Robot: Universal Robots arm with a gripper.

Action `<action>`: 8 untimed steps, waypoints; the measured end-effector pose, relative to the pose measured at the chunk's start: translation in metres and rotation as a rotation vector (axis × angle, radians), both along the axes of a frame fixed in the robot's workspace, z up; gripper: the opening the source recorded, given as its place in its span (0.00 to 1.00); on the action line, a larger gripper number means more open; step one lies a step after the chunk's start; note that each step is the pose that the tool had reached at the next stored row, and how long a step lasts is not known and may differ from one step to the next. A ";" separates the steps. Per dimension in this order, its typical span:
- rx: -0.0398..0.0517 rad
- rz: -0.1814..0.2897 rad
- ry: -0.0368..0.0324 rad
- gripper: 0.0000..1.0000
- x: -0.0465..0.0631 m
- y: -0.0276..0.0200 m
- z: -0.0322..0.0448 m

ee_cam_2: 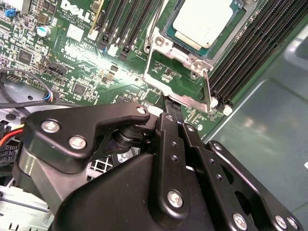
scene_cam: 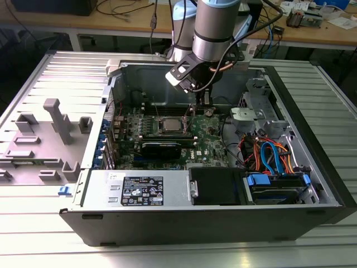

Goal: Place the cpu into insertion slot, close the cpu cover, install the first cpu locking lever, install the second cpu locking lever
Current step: 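Close the cpu cover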

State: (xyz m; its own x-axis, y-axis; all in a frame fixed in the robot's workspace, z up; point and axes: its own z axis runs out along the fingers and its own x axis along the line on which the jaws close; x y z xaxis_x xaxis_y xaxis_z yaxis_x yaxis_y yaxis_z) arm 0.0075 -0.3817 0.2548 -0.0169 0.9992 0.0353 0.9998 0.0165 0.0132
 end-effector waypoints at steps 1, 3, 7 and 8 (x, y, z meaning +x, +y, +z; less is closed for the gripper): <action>0.0001 0.000 0.0000 0.11 -0.001 0.0000 0.0000; 0.0000 0.000 0.0000 0.11 -0.002 0.0000 0.0000; 0.0001 0.000 0.0000 0.11 -0.004 0.0000 0.0000; 0.0001 0.000 0.0000 0.11 -0.004 0.0000 0.0000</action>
